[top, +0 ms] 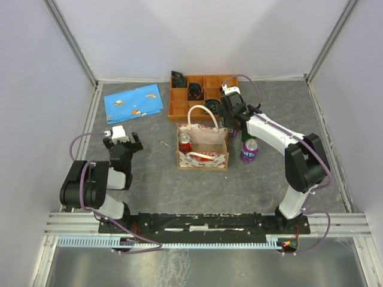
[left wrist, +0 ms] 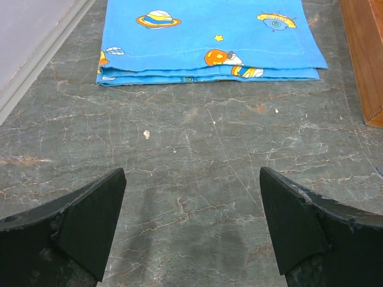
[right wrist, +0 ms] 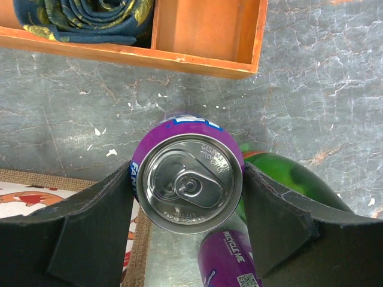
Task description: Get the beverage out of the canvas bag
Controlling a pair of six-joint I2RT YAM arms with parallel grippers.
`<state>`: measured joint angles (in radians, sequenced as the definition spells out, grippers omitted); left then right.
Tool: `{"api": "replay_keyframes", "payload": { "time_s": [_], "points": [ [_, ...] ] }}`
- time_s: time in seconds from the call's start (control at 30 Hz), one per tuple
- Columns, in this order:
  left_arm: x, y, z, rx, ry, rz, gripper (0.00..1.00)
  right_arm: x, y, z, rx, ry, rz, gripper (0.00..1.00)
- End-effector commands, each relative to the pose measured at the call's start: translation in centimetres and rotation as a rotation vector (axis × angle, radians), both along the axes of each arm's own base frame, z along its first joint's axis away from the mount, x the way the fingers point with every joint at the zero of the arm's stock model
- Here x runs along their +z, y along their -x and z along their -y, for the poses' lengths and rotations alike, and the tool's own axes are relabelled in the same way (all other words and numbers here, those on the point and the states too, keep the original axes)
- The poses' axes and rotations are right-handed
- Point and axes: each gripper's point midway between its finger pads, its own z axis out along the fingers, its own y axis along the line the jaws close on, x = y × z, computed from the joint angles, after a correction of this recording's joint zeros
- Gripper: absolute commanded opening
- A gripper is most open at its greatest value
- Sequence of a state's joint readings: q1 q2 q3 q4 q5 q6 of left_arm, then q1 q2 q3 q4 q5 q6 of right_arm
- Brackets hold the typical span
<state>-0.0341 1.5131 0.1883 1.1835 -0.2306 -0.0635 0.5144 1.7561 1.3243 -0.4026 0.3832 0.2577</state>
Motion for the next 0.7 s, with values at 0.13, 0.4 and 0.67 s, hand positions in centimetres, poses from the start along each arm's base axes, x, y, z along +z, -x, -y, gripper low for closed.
{"api": "replay_keyframes", "payload": {
  "time_s": [0.13, 0.4, 0.67],
  "points": [
    [1.6, -0.9, -0.2, 0.011, -0.003, 0.057, 0.99, -0.6, -1.4, -0.6, -0.024, -0.054, 0.054, 0.0],
    [1.6, -0.9, -0.2, 0.01, -0.003, 0.057, 0.99, -2.4, -0.7, -0.8, -0.011, -0.058, 0.013, 0.62],
    [1.6, -0.8, -0.2, 0.011, -0.004, 0.056, 0.99, -1.5, -0.8, -0.3, -0.025, -0.038, 0.019, 0.73]
  ]
}}
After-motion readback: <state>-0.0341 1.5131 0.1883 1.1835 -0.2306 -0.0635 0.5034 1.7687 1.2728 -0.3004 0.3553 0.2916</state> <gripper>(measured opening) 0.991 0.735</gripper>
